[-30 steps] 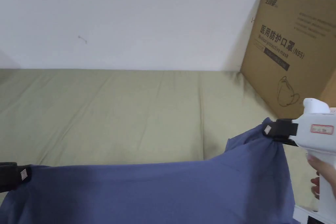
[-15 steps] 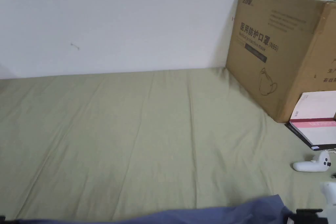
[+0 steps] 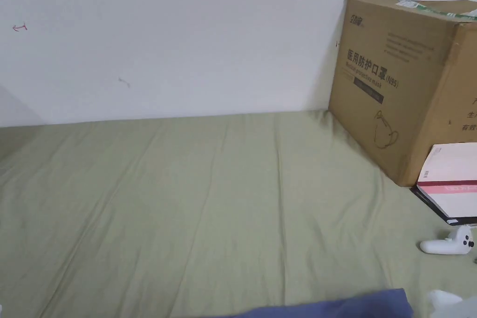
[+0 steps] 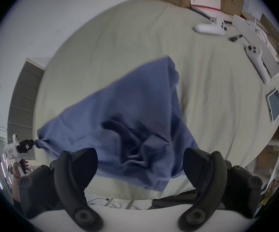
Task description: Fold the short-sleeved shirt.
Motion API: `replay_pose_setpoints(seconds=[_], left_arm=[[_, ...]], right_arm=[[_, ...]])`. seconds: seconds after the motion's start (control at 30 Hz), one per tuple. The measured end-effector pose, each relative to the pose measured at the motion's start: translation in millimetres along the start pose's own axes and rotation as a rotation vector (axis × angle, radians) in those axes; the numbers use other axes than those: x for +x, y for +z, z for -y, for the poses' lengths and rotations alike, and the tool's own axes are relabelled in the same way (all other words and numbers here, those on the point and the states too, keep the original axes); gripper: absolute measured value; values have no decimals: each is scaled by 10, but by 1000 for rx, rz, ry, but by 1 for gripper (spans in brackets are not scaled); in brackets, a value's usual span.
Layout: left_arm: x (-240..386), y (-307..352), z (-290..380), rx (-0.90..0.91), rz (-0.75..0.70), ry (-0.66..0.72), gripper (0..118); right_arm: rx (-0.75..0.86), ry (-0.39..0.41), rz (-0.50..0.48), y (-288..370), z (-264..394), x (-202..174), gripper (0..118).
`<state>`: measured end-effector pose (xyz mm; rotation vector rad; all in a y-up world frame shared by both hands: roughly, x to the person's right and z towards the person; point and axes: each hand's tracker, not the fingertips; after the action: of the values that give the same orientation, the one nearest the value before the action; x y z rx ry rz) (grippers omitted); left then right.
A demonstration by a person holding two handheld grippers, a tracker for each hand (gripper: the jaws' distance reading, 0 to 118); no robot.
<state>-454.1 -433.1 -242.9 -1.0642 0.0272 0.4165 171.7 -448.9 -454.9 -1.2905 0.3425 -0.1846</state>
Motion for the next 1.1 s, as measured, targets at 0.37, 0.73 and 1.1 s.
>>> replay_pose_setpoints(seconds=[0.37, 0.73, 1.1], left_arm=[[1245, 606, 160, 854, -89, -17, 89], [1567, 630, 240, 993, -202, -84, 0], [-456, 266, -95, 270, 404, 602, 1]], right_arm=[[976, 441, -107, 956, 437, -1181, 101], [1086, 388, -125, 871, 437, -1382, 0], [1018, 374, -213, 964, 418, -1485, 0]])
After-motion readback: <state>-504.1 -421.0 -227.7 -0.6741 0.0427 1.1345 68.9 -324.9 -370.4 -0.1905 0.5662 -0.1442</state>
